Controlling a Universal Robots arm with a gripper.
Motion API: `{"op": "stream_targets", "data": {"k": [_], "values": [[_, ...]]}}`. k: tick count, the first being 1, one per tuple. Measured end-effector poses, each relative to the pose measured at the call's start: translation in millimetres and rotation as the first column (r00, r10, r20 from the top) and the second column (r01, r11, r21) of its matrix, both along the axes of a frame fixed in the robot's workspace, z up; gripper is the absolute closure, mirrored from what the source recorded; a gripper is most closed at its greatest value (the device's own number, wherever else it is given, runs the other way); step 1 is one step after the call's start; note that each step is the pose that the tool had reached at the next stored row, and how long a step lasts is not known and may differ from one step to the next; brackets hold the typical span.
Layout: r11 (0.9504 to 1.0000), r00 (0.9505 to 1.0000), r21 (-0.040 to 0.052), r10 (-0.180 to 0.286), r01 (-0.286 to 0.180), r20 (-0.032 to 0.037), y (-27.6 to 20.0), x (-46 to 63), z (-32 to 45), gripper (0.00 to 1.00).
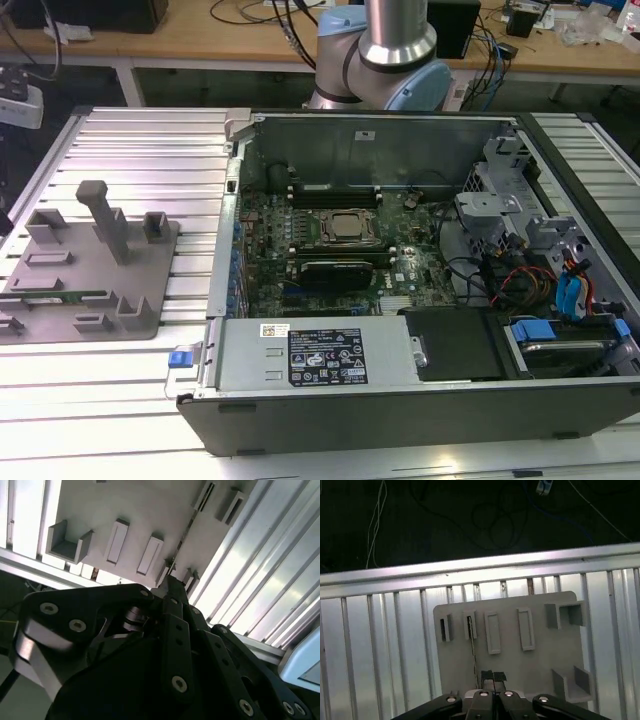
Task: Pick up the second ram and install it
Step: 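Pick up the second ram and move it above second insertion slot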
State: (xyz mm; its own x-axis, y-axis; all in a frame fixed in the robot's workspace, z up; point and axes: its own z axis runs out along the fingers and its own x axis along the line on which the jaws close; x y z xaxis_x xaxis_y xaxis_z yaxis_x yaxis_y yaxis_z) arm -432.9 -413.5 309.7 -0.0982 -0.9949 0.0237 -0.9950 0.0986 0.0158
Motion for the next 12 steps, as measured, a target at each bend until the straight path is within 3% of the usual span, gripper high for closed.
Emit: {"op": "stream_targets", "data": {"k": [2, 7, 12], "values": [[1.0, 1.0, -0.0086, -0.001, 0.001, -0.0003, -3.6, -0.1, -4.8, 0.92], [1.0, 1.0, -0.0083, 0.0, 0.0, 0.0006, -6.0, 1.7, -16.9, 0.92], [1.0, 1.0, -0.0082, 0.001, -0.001, 0.0011, -6.2, 4.8, -35.2, 0.92]]}}
